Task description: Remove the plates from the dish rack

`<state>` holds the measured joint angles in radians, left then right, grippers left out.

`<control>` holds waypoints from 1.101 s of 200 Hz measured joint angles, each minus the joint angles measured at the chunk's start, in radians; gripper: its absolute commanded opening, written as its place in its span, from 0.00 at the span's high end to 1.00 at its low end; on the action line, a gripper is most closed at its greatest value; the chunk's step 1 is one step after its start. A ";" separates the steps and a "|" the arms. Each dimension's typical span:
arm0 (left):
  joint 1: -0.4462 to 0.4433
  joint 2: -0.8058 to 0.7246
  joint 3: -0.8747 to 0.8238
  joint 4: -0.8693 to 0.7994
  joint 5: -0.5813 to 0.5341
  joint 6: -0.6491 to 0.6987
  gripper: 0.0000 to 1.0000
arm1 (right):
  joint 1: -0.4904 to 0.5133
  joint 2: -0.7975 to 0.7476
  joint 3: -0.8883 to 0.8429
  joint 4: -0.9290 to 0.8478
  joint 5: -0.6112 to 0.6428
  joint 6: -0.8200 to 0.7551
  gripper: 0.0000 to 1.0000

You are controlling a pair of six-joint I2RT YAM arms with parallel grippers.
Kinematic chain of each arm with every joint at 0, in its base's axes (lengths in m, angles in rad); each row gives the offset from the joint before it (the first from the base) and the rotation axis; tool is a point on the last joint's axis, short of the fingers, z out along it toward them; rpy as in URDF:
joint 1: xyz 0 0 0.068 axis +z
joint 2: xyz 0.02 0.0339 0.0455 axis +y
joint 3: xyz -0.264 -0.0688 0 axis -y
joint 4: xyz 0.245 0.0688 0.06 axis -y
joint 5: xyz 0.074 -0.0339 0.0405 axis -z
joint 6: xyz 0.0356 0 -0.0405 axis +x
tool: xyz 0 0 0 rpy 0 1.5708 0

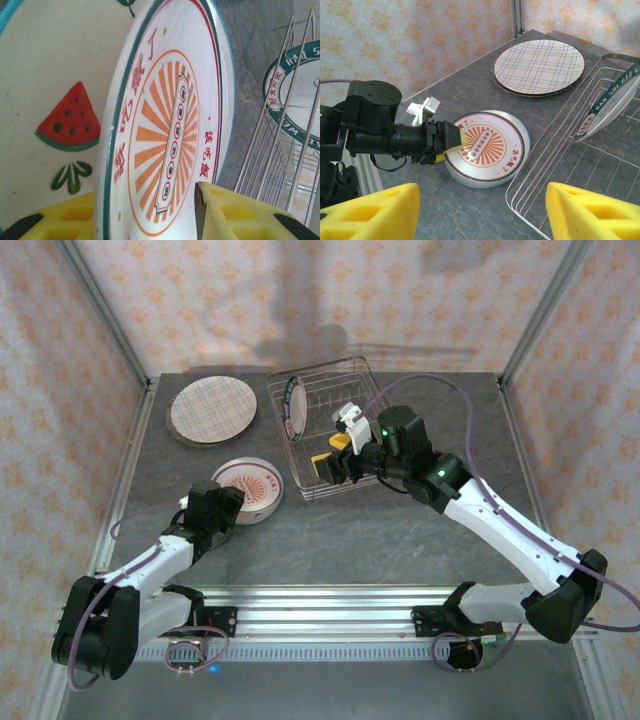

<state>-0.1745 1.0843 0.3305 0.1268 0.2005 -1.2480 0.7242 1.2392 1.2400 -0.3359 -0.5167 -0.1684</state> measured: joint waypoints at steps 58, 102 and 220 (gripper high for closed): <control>0.000 0.000 0.042 -0.074 0.000 0.008 0.58 | 0.000 0.001 0.002 0.000 0.000 0.004 0.33; 0.000 0.010 0.058 -0.120 0.000 0.019 0.58 | 0.000 0.001 0.004 -0.001 0.000 0.011 0.33; 0.000 0.045 0.097 -0.216 0.000 0.019 0.57 | 0.000 0.015 0.017 -0.008 0.000 0.011 0.33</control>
<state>-0.1745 1.1290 0.4274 -0.0887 0.2001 -1.2293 0.7242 1.2541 1.2568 -0.3439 -0.5163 -0.1577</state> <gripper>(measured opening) 0.431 0.669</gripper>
